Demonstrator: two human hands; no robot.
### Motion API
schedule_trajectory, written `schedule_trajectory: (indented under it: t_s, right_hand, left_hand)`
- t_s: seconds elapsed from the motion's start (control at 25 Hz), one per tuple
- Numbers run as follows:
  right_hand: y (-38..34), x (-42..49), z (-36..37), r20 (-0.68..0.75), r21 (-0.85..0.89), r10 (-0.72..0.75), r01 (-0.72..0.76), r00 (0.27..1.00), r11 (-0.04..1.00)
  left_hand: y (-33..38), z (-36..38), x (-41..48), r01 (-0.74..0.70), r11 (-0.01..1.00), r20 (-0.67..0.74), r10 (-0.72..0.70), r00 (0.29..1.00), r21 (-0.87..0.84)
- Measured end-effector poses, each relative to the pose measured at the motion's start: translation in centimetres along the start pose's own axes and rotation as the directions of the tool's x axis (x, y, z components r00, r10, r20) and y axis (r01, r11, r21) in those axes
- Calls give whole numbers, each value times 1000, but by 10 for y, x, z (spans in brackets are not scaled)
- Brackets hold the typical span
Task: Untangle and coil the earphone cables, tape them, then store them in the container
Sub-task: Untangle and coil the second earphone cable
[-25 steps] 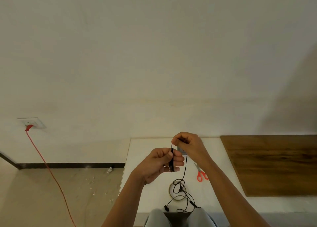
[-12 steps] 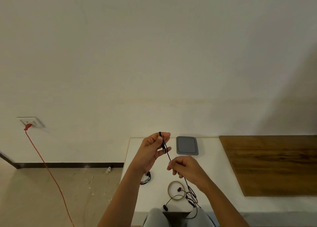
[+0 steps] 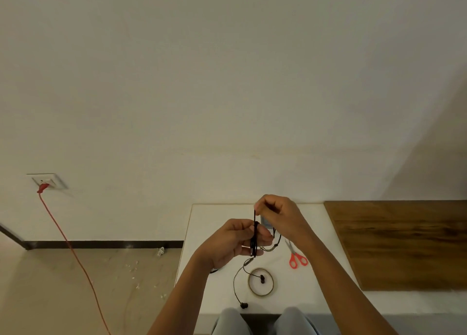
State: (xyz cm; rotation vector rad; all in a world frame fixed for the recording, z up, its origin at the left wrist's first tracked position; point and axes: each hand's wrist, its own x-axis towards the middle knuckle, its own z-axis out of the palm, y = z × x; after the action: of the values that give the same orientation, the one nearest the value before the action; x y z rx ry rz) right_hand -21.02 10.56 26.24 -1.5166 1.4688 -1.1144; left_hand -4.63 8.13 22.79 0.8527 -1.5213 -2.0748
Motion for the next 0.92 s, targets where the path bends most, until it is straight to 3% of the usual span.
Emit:
schedule_trajectory:
  t_s: [0.24,0.36,0.52,0.72,0.92]
  right_hand:
    - [38,7,1,29,85,41,-43,999,995]
    - [49,-6,9,186,249,193,-236,964,939]
    - [51,-30,15,430,199,234,-344,872,918]
    - [47,-39,12,394,235,298,-408,870,882]
    - [52,-38,10,277,240,377,-443,884,864]
  left_hand:
    - [15,0,-6,-76,959,-7,77,997,-272]
    - [24,0,-5,-206,901,-85,187,979,-381]
    - [29,-6,1,-330,844,-230,252,940,-422]
    - [27,-15,4,-295,930,-315,219,923,-220]
    - [27,-19,4,-346,908,-371,244,896,-238]
